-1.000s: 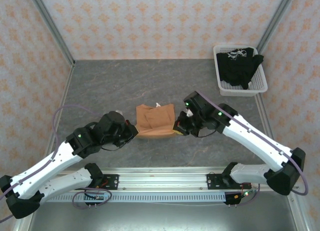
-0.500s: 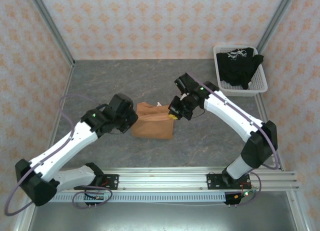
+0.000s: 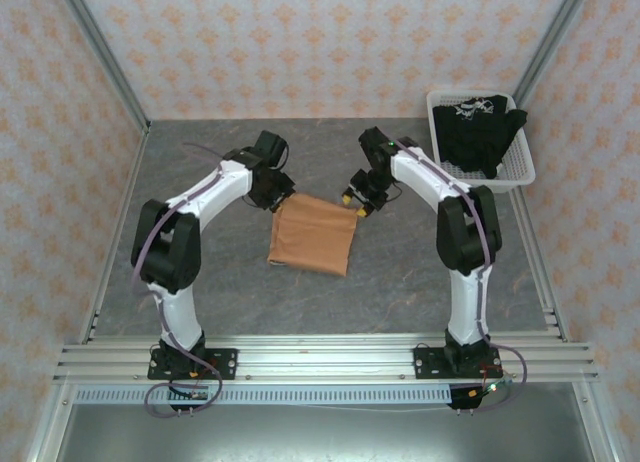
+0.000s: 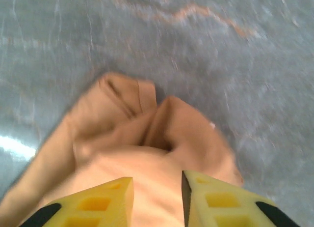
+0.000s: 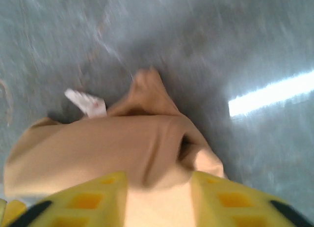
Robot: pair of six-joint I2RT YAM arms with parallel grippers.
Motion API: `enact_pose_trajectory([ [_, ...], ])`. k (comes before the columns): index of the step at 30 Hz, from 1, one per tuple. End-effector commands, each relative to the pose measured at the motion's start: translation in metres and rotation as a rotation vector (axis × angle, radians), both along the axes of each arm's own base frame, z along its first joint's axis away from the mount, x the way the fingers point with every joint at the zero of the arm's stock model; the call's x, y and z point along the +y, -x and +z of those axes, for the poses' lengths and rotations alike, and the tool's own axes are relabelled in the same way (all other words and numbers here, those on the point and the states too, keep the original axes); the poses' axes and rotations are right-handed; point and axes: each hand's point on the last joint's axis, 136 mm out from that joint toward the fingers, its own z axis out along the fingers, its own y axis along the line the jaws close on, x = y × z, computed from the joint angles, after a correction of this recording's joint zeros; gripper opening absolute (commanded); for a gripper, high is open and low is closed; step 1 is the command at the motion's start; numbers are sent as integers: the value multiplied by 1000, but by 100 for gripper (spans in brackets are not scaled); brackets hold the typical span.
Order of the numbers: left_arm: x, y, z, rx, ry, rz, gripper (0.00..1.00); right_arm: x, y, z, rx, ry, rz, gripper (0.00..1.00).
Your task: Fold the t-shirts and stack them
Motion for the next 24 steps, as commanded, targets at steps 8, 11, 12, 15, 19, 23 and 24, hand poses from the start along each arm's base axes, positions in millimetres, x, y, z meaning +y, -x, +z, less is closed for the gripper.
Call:
enact_pose_trajectory([
  [8,19,5,45,-165,-1,60,59,-18,-22,37,-187,87,105,51],
  [11,4,-12,42,-202,30,-42,65,-21,-9,21,-151,77,108,51],
  [12,0,-18,40,-202,26,-75,66,-22,-5,17,-138,75,106,51],
  [15,-4,-29,31,-159,-24,-151,69,-24,3,4,-101,77,85,51],
  [19,-17,-42,-1,-95,18,-182,71,-21,8,-8,-68,54,62,52],
  [23,-19,-40,-22,-29,-14,-209,71,-17,4,-20,-50,39,54,53],
  [24,-19,-39,-27,-16,-17,-208,71,-15,3,-23,-44,34,52,53],
])
